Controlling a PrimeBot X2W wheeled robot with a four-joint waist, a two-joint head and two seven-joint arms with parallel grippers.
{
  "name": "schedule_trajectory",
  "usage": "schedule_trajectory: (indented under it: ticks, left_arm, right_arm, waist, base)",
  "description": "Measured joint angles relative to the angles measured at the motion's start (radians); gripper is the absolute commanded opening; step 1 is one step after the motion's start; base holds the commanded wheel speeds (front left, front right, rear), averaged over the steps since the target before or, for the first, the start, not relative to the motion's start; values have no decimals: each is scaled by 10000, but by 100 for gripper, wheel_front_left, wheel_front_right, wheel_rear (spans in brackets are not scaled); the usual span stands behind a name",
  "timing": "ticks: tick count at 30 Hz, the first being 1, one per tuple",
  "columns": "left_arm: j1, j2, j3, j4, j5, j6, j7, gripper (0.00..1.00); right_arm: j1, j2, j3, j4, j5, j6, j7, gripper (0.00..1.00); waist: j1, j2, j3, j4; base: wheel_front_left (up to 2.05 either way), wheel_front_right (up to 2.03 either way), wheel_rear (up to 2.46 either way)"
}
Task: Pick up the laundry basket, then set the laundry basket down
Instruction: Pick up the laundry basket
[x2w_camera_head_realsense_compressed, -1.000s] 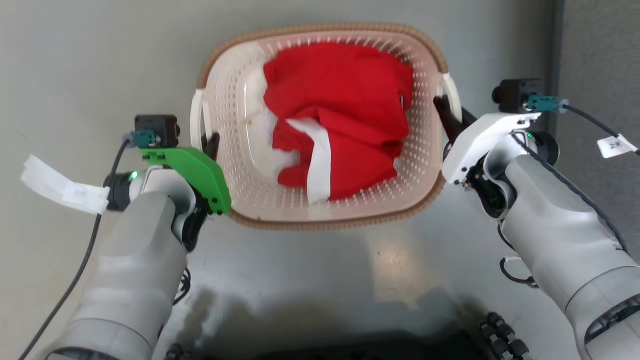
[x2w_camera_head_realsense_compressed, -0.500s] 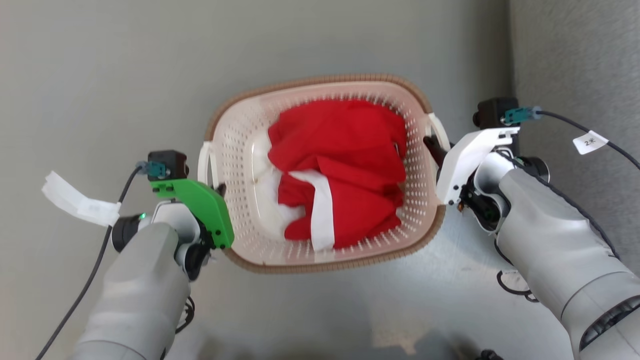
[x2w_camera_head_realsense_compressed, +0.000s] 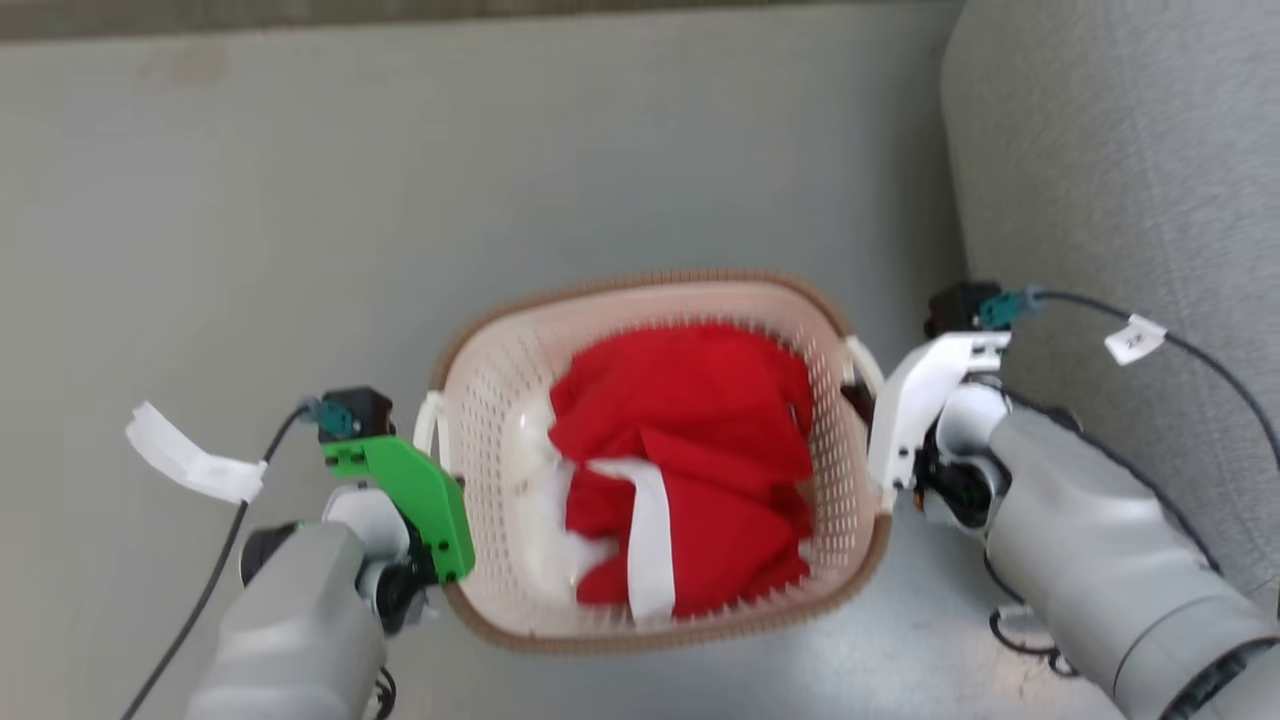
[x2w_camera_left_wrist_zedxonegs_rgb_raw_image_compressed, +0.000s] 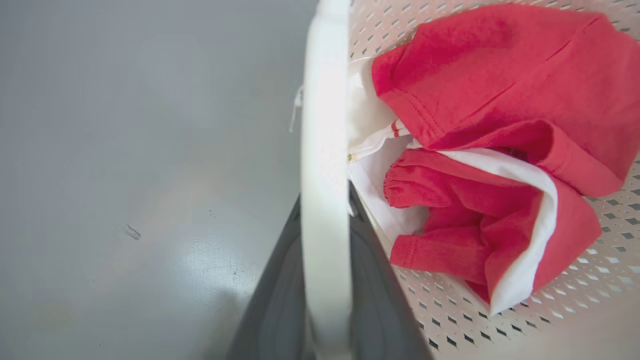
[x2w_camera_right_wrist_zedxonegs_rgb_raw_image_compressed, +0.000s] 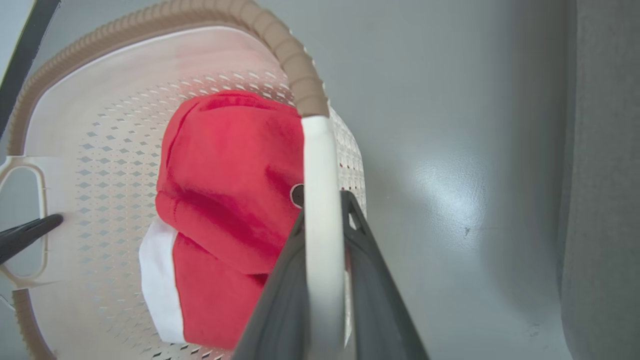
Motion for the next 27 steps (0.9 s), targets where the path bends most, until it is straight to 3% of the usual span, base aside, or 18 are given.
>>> schedule_trajectory:
  ticks: [17, 27]
  left_arm:
    - [1311, 50, -552, 33, -731, 13, 1348, 0]
    - [1350, 276, -696, -215, -884, 13, 1570, 0]
  right_arm:
    - [1269, 146, 554, 410, 596, -4, 1300, 0]
    - [1271, 171, 673, 385, 715, -4, 1509, 0]
  waist:
    - [0, 0, -2356, -159]
    - [0, 0, -2886, -207]
  base:
    - [0, 0, 0]
    - [0, 0, 0]
